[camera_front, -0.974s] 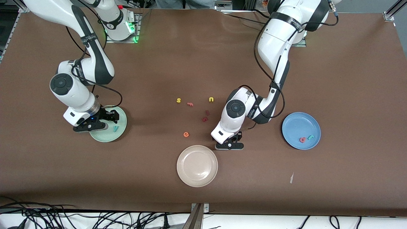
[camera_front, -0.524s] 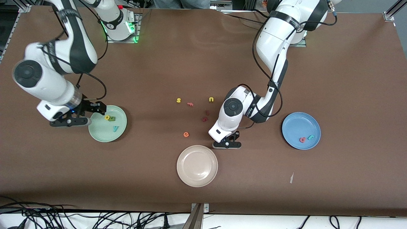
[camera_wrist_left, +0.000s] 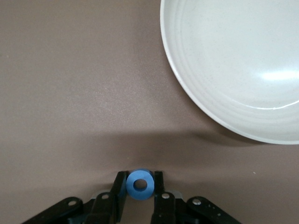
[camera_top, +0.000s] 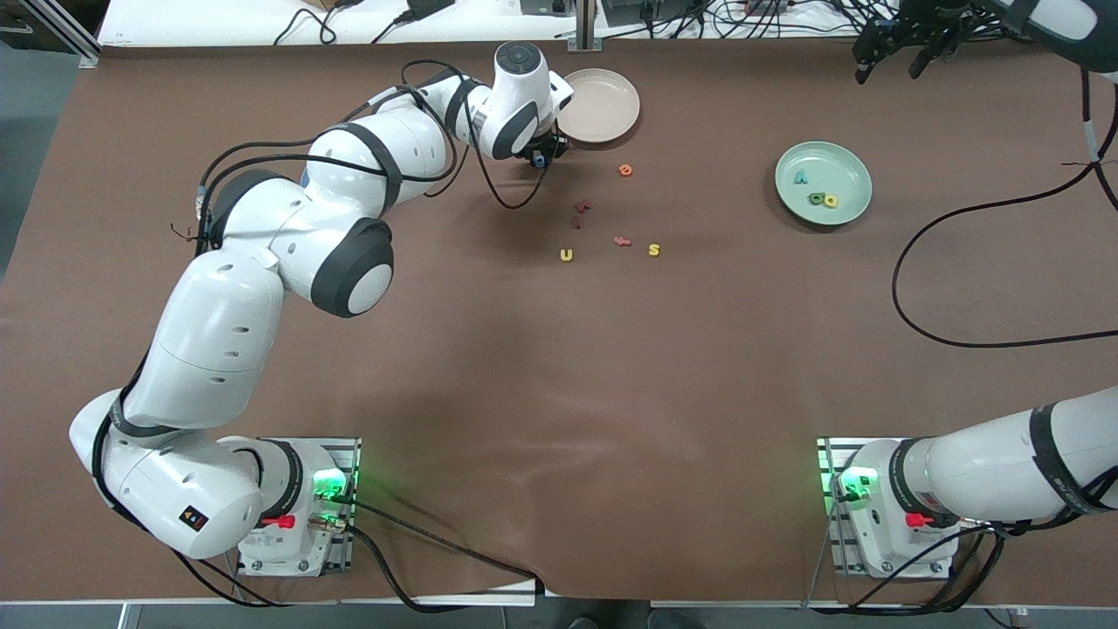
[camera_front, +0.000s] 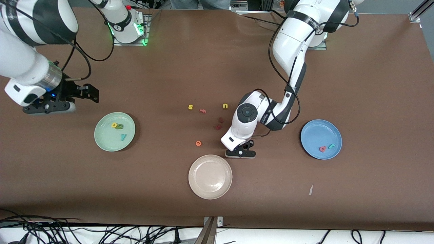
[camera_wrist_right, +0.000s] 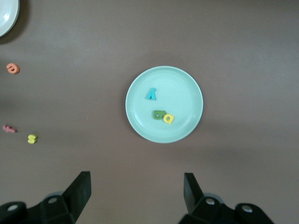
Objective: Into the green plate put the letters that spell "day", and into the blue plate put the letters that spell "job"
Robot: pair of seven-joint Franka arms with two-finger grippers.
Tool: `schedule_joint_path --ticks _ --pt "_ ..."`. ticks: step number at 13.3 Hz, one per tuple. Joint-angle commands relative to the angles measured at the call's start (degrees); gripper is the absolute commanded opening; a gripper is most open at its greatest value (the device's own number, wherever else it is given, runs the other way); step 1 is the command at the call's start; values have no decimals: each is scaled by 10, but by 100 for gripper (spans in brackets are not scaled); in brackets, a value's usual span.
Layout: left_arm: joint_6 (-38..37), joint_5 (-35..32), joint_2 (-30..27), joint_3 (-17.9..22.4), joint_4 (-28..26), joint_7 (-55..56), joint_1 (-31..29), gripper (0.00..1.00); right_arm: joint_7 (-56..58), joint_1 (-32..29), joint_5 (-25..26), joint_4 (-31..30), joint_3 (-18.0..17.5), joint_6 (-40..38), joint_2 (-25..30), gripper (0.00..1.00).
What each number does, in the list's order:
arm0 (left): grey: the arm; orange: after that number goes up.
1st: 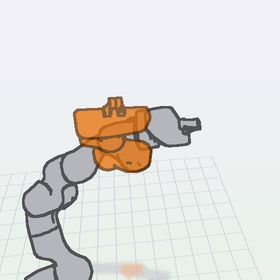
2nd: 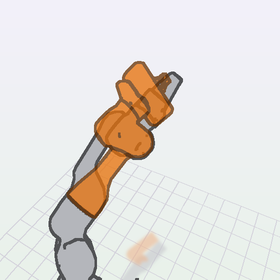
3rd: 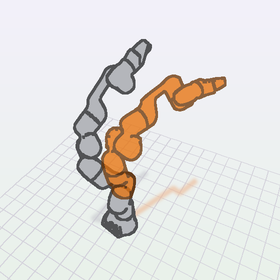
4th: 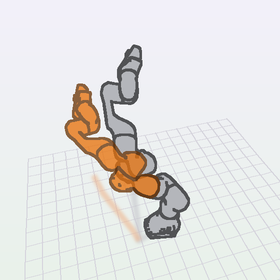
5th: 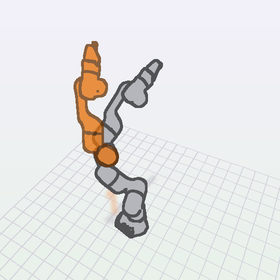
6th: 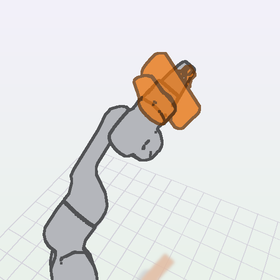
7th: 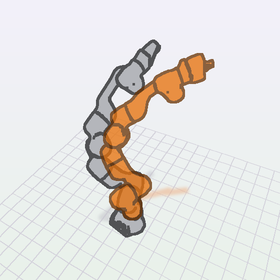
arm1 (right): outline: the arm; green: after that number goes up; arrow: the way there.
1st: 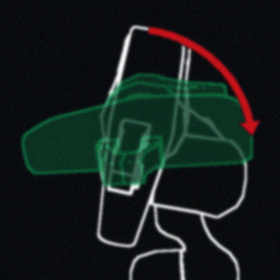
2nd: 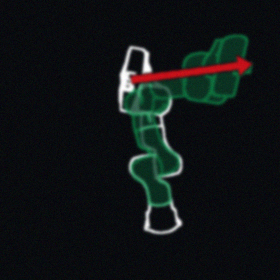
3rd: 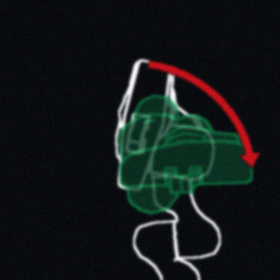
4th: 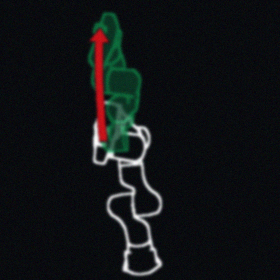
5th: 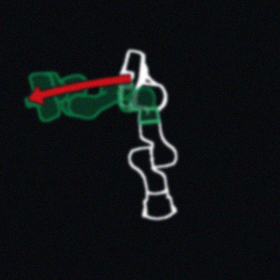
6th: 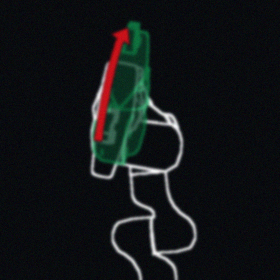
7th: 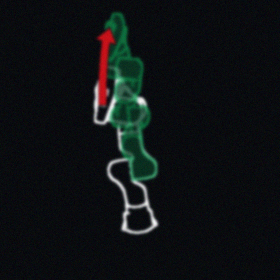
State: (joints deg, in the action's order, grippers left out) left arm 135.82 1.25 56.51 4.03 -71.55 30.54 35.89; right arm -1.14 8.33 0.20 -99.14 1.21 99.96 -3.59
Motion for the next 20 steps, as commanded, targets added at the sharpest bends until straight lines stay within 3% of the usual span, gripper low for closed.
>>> schedule_joint_path --ticks 1,3,6,10,13,15,16,17,18,20 --pt "-74 -14 -31 4 -2 -62 -18 0 15 -1 -12 11 2 -41 17 89" --pt "-125 -14 -88 5 -43 -137 -45 0 15 -1 -13 12 3 -43 17 91" --pt "-116 -8 -191 2 -167 -222 -101 0 16 0 -13 21 5 -43 17 93" --pt "14 -12 -283 2 -354 -339 -167 0 16 -1 -8 25 6 -43 17 98" --pt "21 -7 -325 2 -417 -415 -220 0 17 -1 -6 38 19 -43 10 100" --pt "21 -5 -325 0 -429 -476 -260 1 16 -1 -6 41 20 -43 10 100" --pt "14 -5 -324 1 -429 -474 -261 18 16 -1 -6 44 20 -43 9 100" --pt "2 -3 -323 1 -426 -459 -260 69 16 -1 -6 44 20 -43 4 100" --pt "-13 -1 -323 1 -417 -447 -260 100 15 0 -6 44 20 -43 3 100" --pt "-105 16 -325 3 -352 -437 -262 100 15 0 -6 45 20 -43 0 100"
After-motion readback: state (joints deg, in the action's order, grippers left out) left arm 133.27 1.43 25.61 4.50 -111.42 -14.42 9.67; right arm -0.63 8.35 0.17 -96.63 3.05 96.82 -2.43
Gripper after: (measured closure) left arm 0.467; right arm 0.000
